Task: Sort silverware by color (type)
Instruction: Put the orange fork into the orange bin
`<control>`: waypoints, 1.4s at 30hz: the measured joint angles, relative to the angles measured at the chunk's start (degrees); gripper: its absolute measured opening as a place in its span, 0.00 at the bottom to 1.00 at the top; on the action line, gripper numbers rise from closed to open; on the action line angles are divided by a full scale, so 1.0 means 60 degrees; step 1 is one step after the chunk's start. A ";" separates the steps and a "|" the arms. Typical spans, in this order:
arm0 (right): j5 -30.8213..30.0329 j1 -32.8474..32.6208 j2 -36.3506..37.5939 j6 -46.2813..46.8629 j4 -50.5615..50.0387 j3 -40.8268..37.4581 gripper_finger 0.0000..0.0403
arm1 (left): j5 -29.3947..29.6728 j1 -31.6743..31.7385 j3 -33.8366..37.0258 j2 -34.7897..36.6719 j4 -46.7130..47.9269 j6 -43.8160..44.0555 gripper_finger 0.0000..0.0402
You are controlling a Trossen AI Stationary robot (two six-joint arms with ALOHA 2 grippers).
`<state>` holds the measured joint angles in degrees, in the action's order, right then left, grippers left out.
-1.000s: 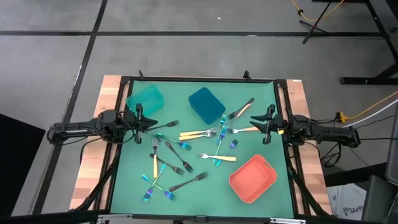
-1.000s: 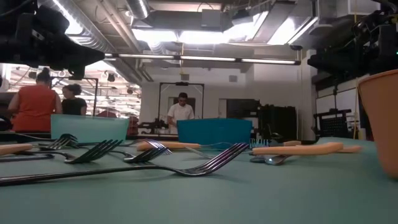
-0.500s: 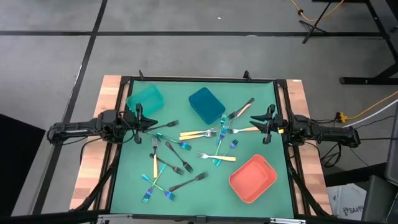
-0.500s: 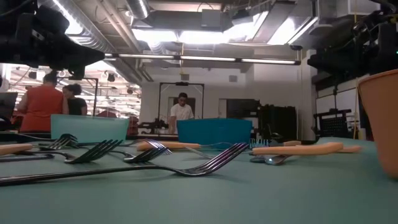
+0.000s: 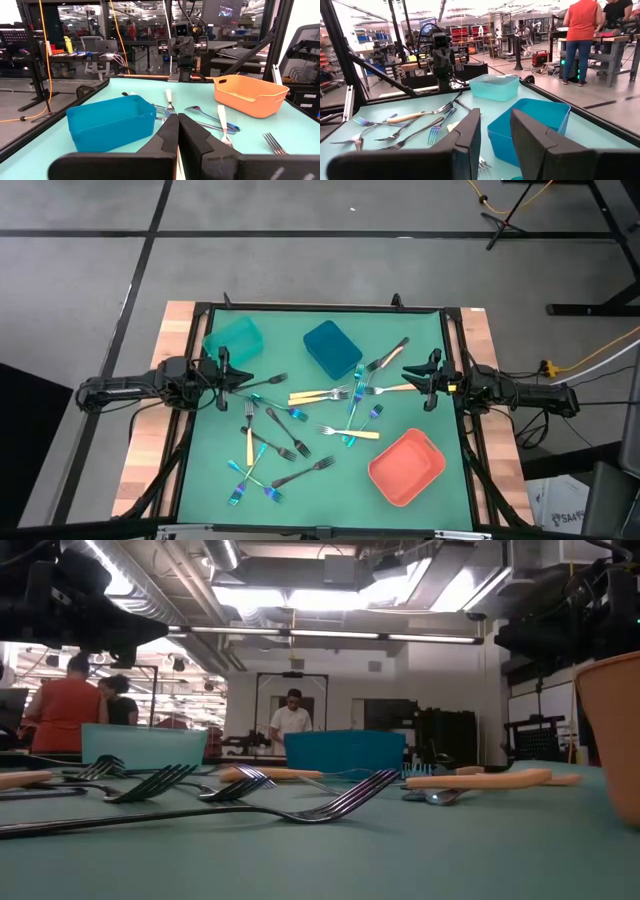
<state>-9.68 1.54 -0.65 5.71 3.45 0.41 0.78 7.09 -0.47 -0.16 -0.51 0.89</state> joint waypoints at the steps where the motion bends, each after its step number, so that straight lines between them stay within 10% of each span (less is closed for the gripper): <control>1: -0.0060 -0.0001 -0.0002 0.0156 0.0007 0.0001 0.24 | 0.0000 0.0000 0.0000 0.0000 0.0000 0.0000 0.00; 18: -0.0140 0.0001 0.0000 0.1799 -0.0011 0.0003 0.25 | 0.0004 0.0004 0.0004 -0.0001 0.0000 0.0004 0.00; 28: -0.0250 0.0001 -0.0004 0.2212 0.0091 0.0083 0.50 | 0.0272 0.0003 0.0007 0.0002 -0.0036 0.0008 0.00; 42: -0.0049 0.0001 -0.1819 0.0968 -0.2893 0.3205 0.53 | 0.0280 0.0004 0.0007 -0.0001 -0.0047 0.0000 0.00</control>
<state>-9.98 1.54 -11.56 11.52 -13.91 19.63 2.46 7.11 -0.43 -0.16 -0.80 0.89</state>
